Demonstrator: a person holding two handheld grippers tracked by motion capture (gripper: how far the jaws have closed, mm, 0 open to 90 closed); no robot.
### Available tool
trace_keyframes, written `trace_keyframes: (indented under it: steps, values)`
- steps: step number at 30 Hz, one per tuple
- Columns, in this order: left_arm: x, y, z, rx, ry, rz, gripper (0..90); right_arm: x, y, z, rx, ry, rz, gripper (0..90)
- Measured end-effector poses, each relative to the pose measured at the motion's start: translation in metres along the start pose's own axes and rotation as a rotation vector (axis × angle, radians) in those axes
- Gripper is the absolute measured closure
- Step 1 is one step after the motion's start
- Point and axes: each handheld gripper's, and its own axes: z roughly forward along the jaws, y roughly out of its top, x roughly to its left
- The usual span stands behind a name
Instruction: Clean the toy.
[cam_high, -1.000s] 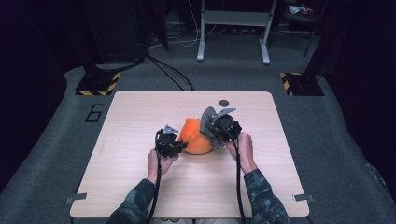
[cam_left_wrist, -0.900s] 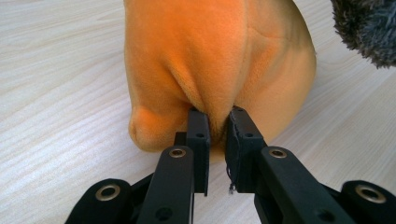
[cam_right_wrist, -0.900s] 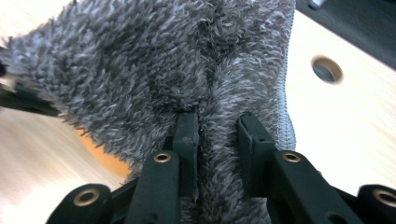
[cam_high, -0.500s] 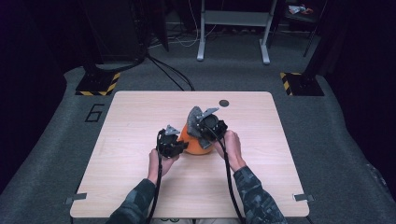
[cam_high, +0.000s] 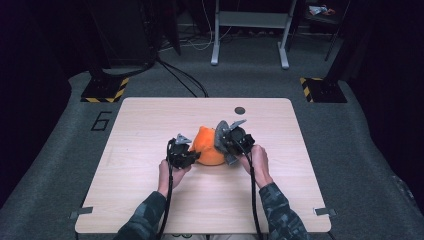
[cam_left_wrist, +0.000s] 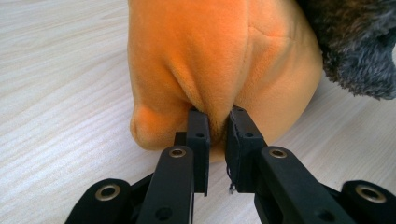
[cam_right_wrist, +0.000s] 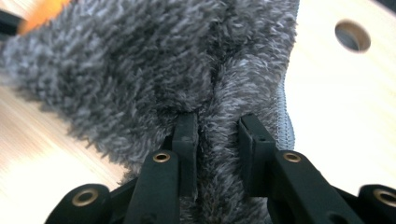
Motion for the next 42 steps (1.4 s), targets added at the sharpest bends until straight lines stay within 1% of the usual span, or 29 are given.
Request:
trace_keyframes:
  steps: [1, 3, 4, 5, 7, 9, 11, 12, 13, 14, 15, 16, 19, 21, 23, 25, 27, 28, 30, 31, 32, 34, 35, 36, 37, 38, 39, 40, 42]
  values:
    - [0.000, 0.000, 0.000, 0.000, 0.001, 0.000, 80.8, -0.001, -0.002, 0.002, 0.013, -0.001, 0.013, 71.1]
    - [0.000, 0.000, 0.000, 0.000, 0.003, -0.003, 80.8, -0.006, -0.007, 0.007, 0.015, -0.003, 0.012, 71.1]
    - [0.001, 0.000, 0.000, 0.000, 0.006, 0.000, 80.8, -0.007, -0.010, 0.009, 0.036, -0.008, 0.037, 71.2]
    - [0.001, -0.001, 0.001, -0.003, 0.004, -0.011, 80.8, -0.009, -0.012, 0.013, 0.037, -0.007, 0.037, 71.2]
    - [0.002, -0.001, 0.000, 0.003, 0.002, -0.005, 80.7, -0.010, -0.017, 0.019, 0.063, -0.004, 0.071, 71.2]
    - [0.002, -0.001, 0.000, 0.003, 0.003, -0.005, 80.8, -0.013, -0.020, 0.026, 0.077, 0.006, 0.087, 71.2]
    - [0.002, -0.001, 0.001, -0.001, 0.005, -0.007, 80.7, -0.015, -0.023, 0.035, 0.095, 0.002, 0.098, 71.2]
    - [0.002, -0.001, 0.001, -0.001, 0.005, -0.007, 80.7, -0.016, -0.025, 0.039, 0.110, 0.011, 0.096, 71.1]
    - [0.002, -0.001, 0.001, -0.001, 0.005, -0.007, 80.7, -0.016, -0.025, 0.039, 0.110, 0.011, 0.096, 71.1]
    - [0.002, -0.002, 0.000, -0.001, 0.005, -0.008, 80.7, -0.017, -0.029, 0.048, 0.123, 0.017, 0.098, 71.1]
    - [0.002, -0.002, 0.000, -0.001, 0.005, -0.008, 80.7, -0.017, -0.029, 0.048, 0.123, 0.017, 0.098, 71.1]
    - [0.002, -0.002, 0.000, 0.000, 0.006, -0.007, 80.7, -0.018, -0.032, 0.053, 0.123, 0.026, 0.106, 71.1]
    - [0.002, -0.002, 0.000, 0.000, 0.009, -0.007, 80.6, -0.019, -0.031, 0.050, 0.128, 0.019, 0.100, 71.1]
    - [0.002, -0.002, 0.000, -0.001, 0.011, -0.010, 80.5, -0.021, -0.031, 0.044, 0.118, 0.009, 0.107, 71.3]
    - [0.003, -0.002, 0.000, -0.005, 0.006, -0.017, 80.4, -0.024, -0.029, 0.034, 0.092, 0.002, 0.127, 71.3]
    - [0.003, -0.003, 0.000, -0.010, 0.004, -0.022, 80.4, -0.027, -0.026, 0.021, 0.032, -0.007, 0.116, 71.4]
    - [0.002, -0.002, 0.000, -0.006, 0.005, -0.018, 80.3, -0.024, -0.020, 0.006, -0.027, -0.010, 0.117, 71.4]
    - [0.002, -0.002, -0.001, -0.002, 0.007, -0.008, 80.3, -0.021, -0.016, -0.001, -0.051, 0.003, 0.111, 71.4]
    - [0.002, -0.002, 0.000, -0.005, 0.007, -0.008, 80.2, -0.014, -0.009, -0.010, -0.094, 0.030, 0.100, 71.4]
    - [0.002, -0.002, -0.001, -0.005, 0.006, -0.007, 80.1, -0.010, -0.006, -0.010, -0.093, 0.041, 0.083, 71.3]
    - [0.002, -0.002, -0.001, -0.005, 0.007, -0.007, 79.9, -0.005, -0.004, -0.007, -0.079, 0.040, 0.060, 71.4]
    - [0.002, -0.002, 0.000, -0.006, 0.003, -0.005, 79.0, 0.002, -0.002, 0.004, -0.034, 0.015, 0.023, 71.5]
    - [0.002, -0.001, 0.000, -0.010, 0.008, -0.002, 78.3, 0.003, -0.003, 0.008, -0.033, 0.005, 0.013, 71.7]
    - [0.002, -0.001, -0.001, -0.009, 0.002, 0.001, 77.2, 0.003, -0.003, 0.010, -0.030, 0.004, 0.031, 71.7]
    - [0.002, -0.001, -0.001, -0.011, 0.002, 0.004, 75.1, 0.001, -0.004, 0.011, -0.040, 0.008, 0.031, 71.7]
    - [0.002, 0.000, -0.002, -0.010, 0.004, 0.011, 71.9, -0.001, -0.004, 0.011, -0.034, 0.012, 0.042, 71.7]
    - [0.002, 0.000, -0.002, -0.013, 0.002, 0.009, 68.1, -0.002, -0.005, 0.013, -0.040, 0.010, 0.038, 71.7]
    - [0.002, 0.001, -0.003, -0.007, 0.009, 0.021, 64.2, -0.003, -0.005, 0.013, -0.034, 0.007, 0.050, 71.7]
    - [0.001, 0.001, -0.003, -0.002, 0.017, 0.041, 57.4, -0.005, -0.005, 0.015, -0.040, 0.003, 0.052, 71.7]
